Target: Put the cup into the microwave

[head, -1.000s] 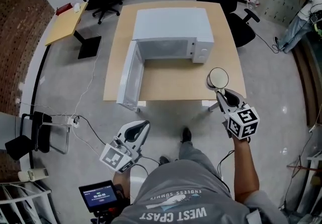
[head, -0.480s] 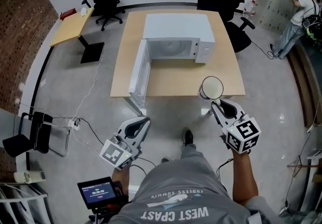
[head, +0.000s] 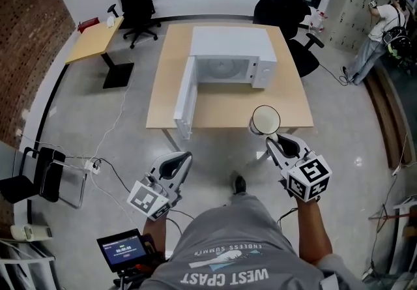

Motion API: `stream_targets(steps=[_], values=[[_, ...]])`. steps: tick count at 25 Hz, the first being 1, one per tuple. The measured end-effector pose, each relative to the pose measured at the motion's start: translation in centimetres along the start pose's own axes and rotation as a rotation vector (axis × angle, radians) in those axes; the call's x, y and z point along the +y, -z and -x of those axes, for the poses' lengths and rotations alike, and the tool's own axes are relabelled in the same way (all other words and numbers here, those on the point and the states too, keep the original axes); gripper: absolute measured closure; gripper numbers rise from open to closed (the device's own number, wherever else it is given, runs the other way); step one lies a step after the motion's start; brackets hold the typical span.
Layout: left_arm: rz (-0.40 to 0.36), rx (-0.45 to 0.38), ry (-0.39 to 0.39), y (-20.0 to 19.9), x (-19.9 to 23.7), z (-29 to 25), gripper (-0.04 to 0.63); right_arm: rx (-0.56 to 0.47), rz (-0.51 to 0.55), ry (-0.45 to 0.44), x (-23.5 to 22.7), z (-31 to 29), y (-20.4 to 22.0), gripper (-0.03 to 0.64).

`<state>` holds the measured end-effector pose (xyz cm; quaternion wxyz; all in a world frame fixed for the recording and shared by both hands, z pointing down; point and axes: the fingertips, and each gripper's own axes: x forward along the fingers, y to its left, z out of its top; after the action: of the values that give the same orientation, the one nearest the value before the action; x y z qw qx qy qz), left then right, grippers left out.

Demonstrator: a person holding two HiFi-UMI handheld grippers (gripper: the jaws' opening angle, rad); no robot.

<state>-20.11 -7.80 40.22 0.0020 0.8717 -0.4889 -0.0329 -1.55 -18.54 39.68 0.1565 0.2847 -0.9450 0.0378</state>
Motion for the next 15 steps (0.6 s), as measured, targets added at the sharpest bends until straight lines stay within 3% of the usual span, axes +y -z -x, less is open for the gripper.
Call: stream_targets(steps=[8,15], values=[[0.009,-0.014,-0.053,-0.3,1.5,2.2,0.574,0.01,0.014,-0.036,1.3,-2.5,-0.7,0.543],[0.007,0.025,-0.104,0.7,3.8,1.8,0.574,0.041,-0.019,-0.074,-1.0,-7.9,1.0,0.543]])
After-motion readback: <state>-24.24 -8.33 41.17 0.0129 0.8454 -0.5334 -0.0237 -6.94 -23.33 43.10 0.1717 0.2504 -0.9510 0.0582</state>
